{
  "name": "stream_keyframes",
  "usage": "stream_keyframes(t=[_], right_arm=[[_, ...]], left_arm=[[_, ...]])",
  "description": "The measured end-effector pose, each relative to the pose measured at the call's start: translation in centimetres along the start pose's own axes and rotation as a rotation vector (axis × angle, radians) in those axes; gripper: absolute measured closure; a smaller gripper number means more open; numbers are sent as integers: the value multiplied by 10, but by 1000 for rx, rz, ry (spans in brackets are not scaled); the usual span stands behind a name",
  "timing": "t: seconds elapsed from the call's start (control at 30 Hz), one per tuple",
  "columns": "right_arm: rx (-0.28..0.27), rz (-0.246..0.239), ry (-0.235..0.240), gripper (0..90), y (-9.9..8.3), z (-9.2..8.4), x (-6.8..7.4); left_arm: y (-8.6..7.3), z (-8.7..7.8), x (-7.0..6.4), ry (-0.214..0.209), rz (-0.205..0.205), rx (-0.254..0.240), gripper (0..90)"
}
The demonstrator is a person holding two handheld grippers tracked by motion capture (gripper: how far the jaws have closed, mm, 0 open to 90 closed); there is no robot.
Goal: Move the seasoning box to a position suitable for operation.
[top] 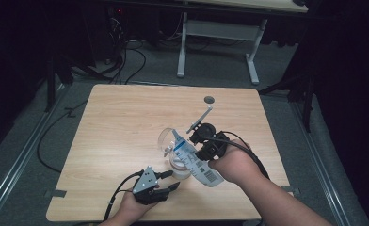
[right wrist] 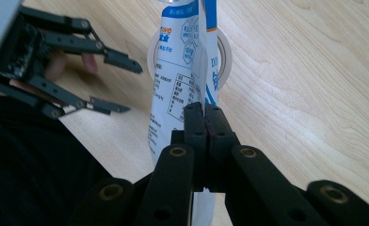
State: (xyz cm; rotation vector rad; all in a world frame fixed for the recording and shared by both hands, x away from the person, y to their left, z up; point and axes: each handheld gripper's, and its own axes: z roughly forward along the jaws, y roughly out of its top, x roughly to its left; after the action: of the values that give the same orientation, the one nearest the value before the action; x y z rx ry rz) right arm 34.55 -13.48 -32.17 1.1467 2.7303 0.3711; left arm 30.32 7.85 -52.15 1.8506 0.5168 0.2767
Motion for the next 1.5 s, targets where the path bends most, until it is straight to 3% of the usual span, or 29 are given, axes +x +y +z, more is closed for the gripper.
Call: stream_keyframes(t=[0.33, 0.47, 0.67, 0.9, 1.27, 1.3, 1.33, 1.5], right_arm=[[-8, -3, -6, 900, -1, -3, -3], [-11, 2, -4, 900, -1, -5, -3], [-7, 5, -16, 900, -2, -6, -3], [-10, 20, -23, 900, -4, -6, -8], [-14, 46, -38, 900, -9, -10, -19], [-5, 77, -41, 900, -9, -10, -19], [-15, 52, -47, 900, -10, -9, -22], [-5, 82, -64, 900, -13, -6, -33]], left_arm=[[-7, -27, 28, 91, -36, -9, 515], [-12, -36, 34, 128, -25, 3, 513], [-18, -50, 46, 161, -61, -7, 513], [-21, -57, 52, 171, -93, -26, 508], [-21, -56, 51, 163, -87, -21, 508], [-21, -55, 50, 161, -87, -18, 508], [-21, -55, 50, 161, -86, -17, 508], [-21, -55, 50, 157, -82, -16, 508]])
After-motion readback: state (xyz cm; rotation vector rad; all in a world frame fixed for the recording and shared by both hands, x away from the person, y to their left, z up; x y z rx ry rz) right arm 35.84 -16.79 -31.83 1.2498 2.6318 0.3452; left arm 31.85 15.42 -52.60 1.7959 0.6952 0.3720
